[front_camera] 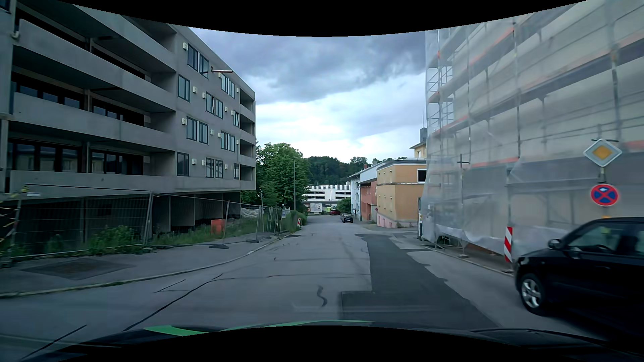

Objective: Follow the waypoints while adhering to traffic rules and regulations

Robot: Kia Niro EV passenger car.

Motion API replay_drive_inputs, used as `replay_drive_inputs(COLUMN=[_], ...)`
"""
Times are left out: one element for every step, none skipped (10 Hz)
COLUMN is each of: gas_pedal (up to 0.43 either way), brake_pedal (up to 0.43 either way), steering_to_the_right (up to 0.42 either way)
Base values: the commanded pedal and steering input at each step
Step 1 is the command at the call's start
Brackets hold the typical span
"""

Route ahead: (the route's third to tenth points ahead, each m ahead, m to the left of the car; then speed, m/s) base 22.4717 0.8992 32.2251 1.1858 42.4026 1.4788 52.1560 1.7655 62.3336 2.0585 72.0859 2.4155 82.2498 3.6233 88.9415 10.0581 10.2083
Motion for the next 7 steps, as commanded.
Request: replay_drive_inputs(gas_pedal=[0.000,0.000,0.000,0.000,0.000,0.000,0.000], brake_pedal=[0.000,0.000,0.000,0.000,0.000,0.000,0.000], steering_to_the_right=[0.011,0.008,0.006,0.005,0.002,-0.001,-0.005])
